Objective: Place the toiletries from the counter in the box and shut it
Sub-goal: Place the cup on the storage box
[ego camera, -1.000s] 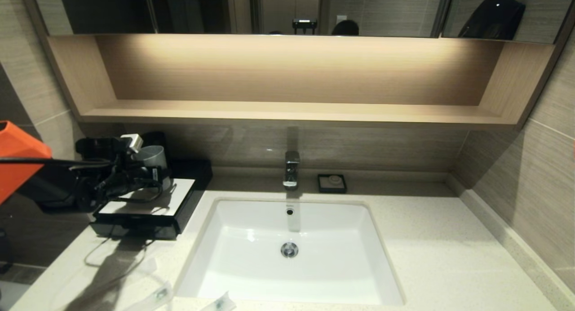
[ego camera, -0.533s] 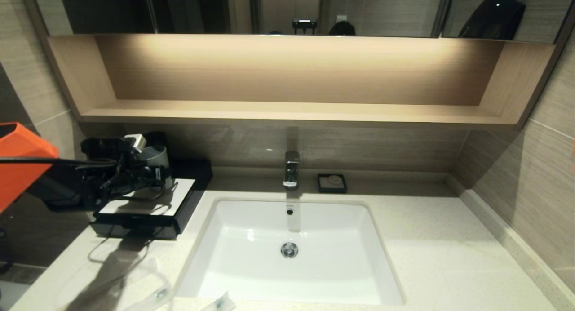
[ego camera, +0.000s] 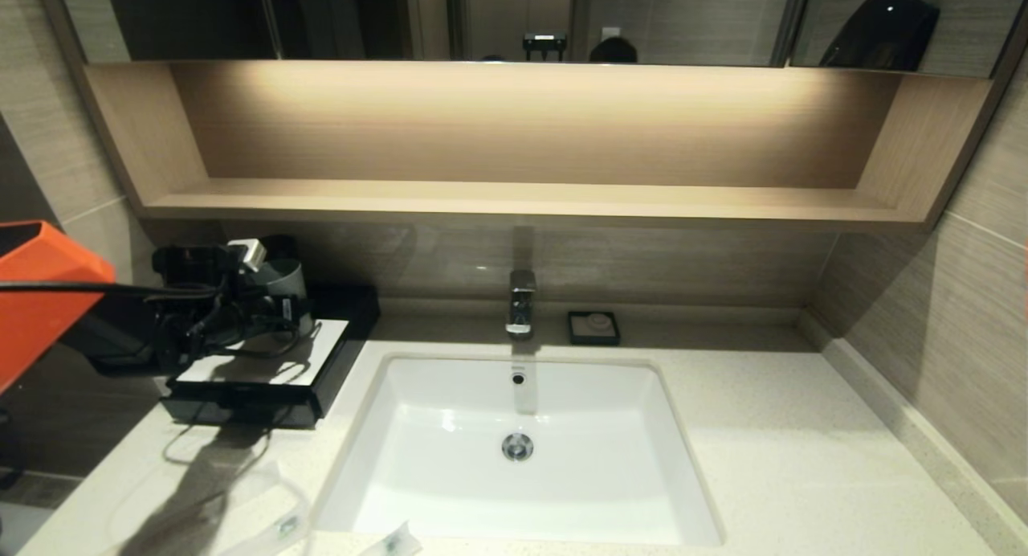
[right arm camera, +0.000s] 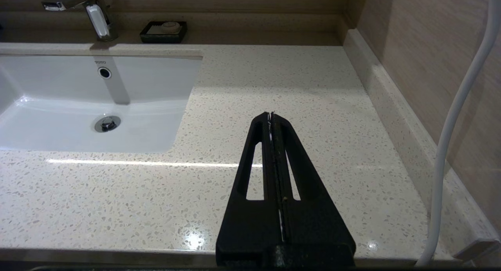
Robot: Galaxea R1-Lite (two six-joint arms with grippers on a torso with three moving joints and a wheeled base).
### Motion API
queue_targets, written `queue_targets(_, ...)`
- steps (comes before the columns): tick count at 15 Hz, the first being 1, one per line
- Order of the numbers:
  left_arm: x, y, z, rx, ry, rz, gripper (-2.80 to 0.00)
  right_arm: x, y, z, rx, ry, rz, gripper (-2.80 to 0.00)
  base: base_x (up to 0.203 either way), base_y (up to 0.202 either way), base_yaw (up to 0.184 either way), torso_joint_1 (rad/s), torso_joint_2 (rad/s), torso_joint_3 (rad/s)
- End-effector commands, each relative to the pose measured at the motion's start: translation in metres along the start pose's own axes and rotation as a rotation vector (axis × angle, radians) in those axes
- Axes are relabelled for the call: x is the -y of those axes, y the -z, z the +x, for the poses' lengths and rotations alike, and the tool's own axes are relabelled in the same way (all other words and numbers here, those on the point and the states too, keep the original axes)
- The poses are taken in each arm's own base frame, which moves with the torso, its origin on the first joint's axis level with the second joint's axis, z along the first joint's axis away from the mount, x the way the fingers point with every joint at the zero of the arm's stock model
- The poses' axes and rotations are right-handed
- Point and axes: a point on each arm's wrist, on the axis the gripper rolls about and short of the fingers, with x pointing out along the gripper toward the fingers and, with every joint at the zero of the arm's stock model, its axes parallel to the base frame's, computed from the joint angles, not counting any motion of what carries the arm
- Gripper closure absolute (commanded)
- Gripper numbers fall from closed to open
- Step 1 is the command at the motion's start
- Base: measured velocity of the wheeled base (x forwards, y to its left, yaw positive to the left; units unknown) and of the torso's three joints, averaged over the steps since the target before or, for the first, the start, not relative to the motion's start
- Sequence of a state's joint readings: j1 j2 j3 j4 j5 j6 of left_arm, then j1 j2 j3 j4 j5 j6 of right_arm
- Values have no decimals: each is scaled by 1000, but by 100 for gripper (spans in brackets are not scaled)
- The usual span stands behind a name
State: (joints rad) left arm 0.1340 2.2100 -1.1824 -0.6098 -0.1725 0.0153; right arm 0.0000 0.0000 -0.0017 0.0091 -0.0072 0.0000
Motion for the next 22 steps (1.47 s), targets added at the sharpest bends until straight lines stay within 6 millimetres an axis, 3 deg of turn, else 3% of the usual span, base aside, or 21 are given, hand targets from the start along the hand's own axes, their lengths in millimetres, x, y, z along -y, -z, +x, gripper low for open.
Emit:
queue_targets(1, 2, 0, 2, 5, 4, -6, 0, 0, 0, 0, 0, 0, 0, 0, 0, 0, 0, 0, 0, 0)
queue_targets(9, 6, -11, 5, 29, 8, 1, 0, 0, 0, 0, 0, -1, 0, 0, 0, 0, 0, 0, 0, 0)
queue_targets(22, 7, -10, 23, 39, 16, 5, 0, 0, 0, 0, 0, 0, 0, 0, 0, 0, 0, 0, 0, 0)
